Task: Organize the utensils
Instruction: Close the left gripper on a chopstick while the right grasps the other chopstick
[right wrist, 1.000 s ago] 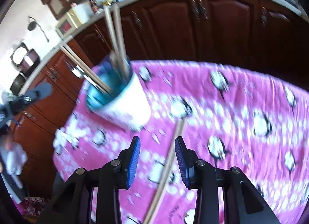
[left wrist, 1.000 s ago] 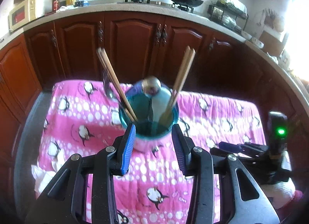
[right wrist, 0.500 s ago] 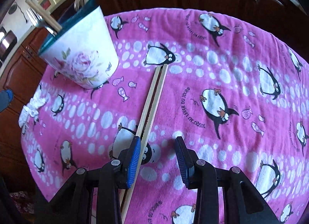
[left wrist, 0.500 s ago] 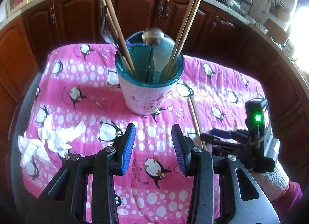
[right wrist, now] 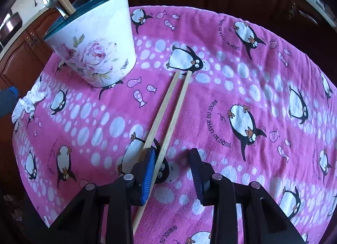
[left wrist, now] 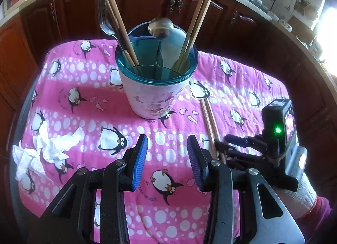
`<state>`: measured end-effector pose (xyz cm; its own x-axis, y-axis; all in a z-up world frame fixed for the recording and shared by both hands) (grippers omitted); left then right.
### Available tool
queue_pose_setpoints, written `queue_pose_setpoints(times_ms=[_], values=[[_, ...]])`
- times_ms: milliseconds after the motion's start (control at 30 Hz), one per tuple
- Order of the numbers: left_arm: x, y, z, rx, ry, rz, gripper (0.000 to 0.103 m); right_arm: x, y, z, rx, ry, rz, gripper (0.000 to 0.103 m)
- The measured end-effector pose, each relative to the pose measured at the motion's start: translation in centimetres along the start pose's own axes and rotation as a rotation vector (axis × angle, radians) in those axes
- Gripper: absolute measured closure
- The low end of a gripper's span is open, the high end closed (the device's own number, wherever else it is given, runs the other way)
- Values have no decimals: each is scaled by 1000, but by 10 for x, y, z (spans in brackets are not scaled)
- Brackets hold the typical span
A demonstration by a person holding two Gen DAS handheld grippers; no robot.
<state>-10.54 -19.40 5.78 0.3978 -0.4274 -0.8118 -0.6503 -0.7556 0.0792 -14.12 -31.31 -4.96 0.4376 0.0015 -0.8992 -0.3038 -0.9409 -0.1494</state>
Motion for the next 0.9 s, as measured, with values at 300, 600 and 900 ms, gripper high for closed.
queue_pose_setpoints(times_ms=[300,600,900], values=[[12,17,-5,7,-21,40,65,-33,51,28,99,-15,-38,98],[65,67,-8,54,-95,99,65,-60,95,64,214,-33,-32,89],[124,95,10,95,-194,94,94,-68,94,47,258,0,-102,79]])
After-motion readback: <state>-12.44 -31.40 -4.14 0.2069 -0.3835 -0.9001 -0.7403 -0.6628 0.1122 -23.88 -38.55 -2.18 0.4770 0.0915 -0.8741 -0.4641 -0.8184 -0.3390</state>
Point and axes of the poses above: each gripper's, at about its wrist camera, not at the fingertips, and x roughly the way its jaws point, y to its right, z to its underside, the point moved 8 cm from there along x, roughly the way its jaws point, and after that the axes turned 11 degrees about x, right-handed, at the moved point
